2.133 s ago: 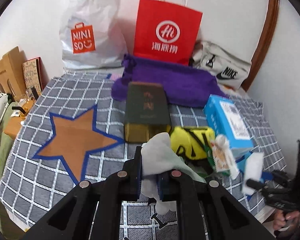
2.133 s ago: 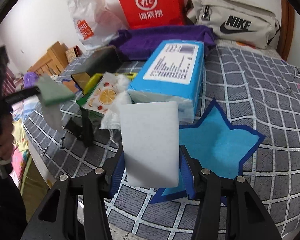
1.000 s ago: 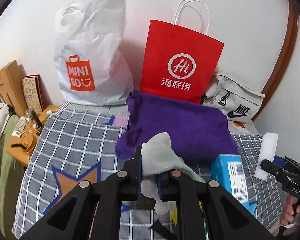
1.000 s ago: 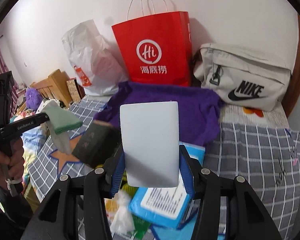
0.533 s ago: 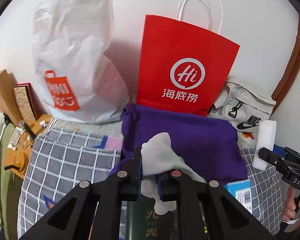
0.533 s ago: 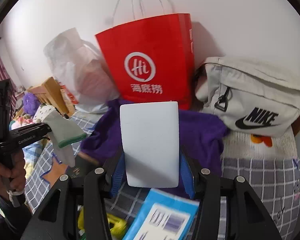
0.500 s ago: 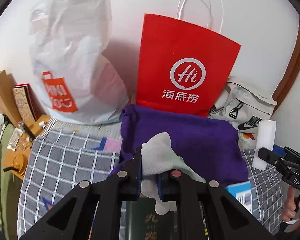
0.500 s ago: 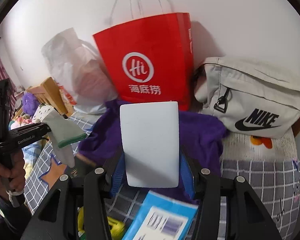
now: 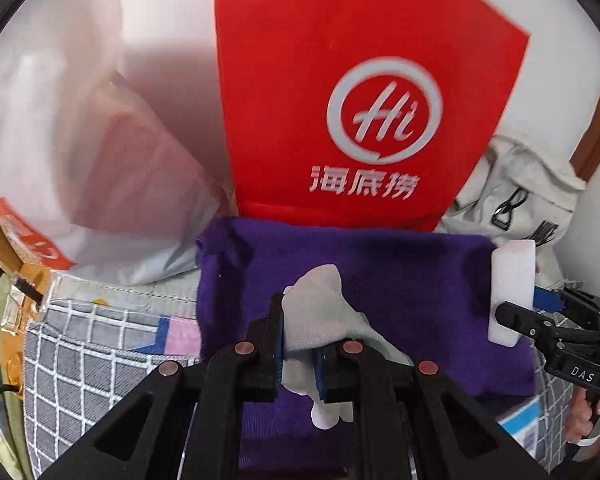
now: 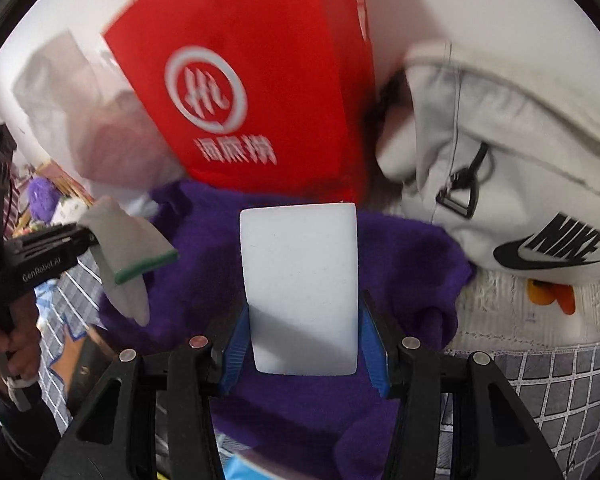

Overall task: Organize soft objects
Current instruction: 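Carry the sponge block in the right tool while the left tool carries the glove to the purple towel, then open both tools to drop the block and glove onto the purple towel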

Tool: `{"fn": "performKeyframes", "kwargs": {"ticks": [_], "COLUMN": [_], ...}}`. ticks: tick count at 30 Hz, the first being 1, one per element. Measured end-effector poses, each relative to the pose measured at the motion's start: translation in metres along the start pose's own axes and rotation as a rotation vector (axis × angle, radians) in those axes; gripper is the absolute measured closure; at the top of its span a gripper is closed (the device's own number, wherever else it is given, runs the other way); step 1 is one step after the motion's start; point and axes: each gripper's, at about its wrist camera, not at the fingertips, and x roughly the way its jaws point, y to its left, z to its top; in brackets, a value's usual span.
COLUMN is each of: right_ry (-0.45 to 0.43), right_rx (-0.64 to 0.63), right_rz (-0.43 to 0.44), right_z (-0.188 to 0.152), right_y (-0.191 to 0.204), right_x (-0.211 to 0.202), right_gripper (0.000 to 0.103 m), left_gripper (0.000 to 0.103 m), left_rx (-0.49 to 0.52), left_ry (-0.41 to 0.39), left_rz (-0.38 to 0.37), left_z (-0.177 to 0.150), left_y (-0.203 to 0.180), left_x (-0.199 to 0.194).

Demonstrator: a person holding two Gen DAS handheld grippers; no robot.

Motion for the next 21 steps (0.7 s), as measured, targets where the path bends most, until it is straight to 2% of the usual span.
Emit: {"fn": "performKeyframes", "kwargs": {"ticks": [7,13,16,19,20,21], "right_ry": [0.103,0.132,0.130,0.145,0.144,0.144], "right_rx": [0.015,0.065,0.095,0.111,0.111,0.110], "right_rz": [-0.028,0.017,0.039,0.057,0.058,0.056], "right_z": [-0.006,-0.008,-0.009,-0.007,-0.007,-0.006], "right_y": [-0.014,-0.019,-0.022,-0.022,-0.022,-0.021], "right_x": [0.038,0.053,0.056,0.059,0.058,0.057], "right_gripper": [0.053,0.052,0.049,0.035,0.032,0.031], "left_gripper": [0.090,0.088,0.075,0.068,0.063,0.053], "left_rx": [0.007,0.009,-0.010,-0.012,-0.011,-0.006], "left_ry": [0.087,0.093,0.101,0.109,0.109,0.106], "left_rz": [-0.009,-0.005,-0.007,-0.010,-0.012,-0.012], "left_z": [0.007,0.008,0.009,0.009,0.009,0.009], "left_y": [0.001,0.000,0.004,0.003,0.001,0.000], "left_x": [0.044,0.058,0.062,0.064,0.062,0.060]}}
